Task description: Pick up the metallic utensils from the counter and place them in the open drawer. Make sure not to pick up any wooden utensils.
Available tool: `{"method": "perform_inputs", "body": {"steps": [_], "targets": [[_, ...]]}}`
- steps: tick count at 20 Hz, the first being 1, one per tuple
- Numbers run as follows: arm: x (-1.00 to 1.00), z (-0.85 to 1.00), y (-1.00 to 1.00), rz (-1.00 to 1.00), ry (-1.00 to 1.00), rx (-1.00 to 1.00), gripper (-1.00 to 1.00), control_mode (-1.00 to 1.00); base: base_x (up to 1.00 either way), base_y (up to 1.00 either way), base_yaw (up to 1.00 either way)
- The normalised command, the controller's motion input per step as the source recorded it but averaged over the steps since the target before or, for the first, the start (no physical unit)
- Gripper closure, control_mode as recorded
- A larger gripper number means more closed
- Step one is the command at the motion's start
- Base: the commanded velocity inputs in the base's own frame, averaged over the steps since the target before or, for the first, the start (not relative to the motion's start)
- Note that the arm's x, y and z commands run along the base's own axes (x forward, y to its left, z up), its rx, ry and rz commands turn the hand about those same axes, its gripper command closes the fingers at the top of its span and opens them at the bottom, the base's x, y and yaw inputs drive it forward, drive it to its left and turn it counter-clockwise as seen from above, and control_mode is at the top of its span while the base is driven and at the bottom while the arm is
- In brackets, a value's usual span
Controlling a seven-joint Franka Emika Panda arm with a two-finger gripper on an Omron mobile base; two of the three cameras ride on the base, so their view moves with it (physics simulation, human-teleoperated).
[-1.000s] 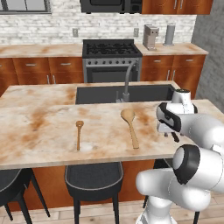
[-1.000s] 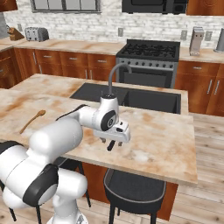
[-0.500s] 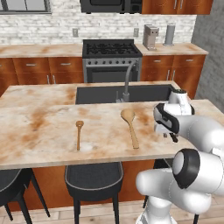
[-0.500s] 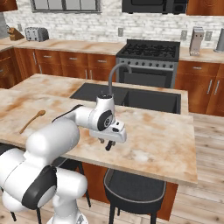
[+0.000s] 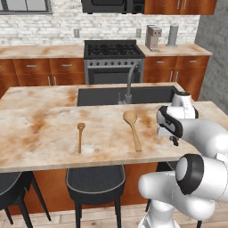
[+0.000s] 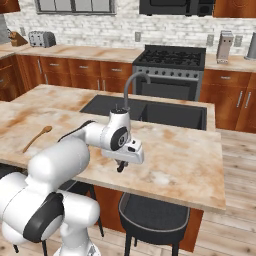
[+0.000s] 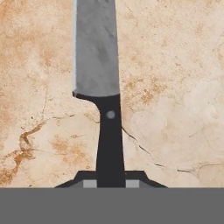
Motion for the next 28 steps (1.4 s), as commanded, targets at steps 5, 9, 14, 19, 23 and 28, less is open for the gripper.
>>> {"method": "perform_inputs", "body": {"steps": [5,9,14,19,23,28], "targets": [[-0.03,-0.04,0.00,0.00,0.00,0.00,1.00,-1.00,0.00,0.00,0.00],[-0.20,0.78,0.00,0.00,0.00,0.00,1.00,-1.00,0.00,0.00,0.00],[-0.40,1.00,0.00,0.01,0.00,0.01,1.00,-1.00,0.00,0.00,0.00],[-0.70,1.00,0.06,0.04,0.12,0.00,1.00,-1.00,0.00,0.00,0.00],[-0.98,0.62,0.16,0.10,0.19,0.00,1.00,-1.00,0.00,0.00,0.00],[-0.99,0.02,0.25,0.16,-0.03,0.02,1.00,-1.00,0.00,0.00,0.00]]}}
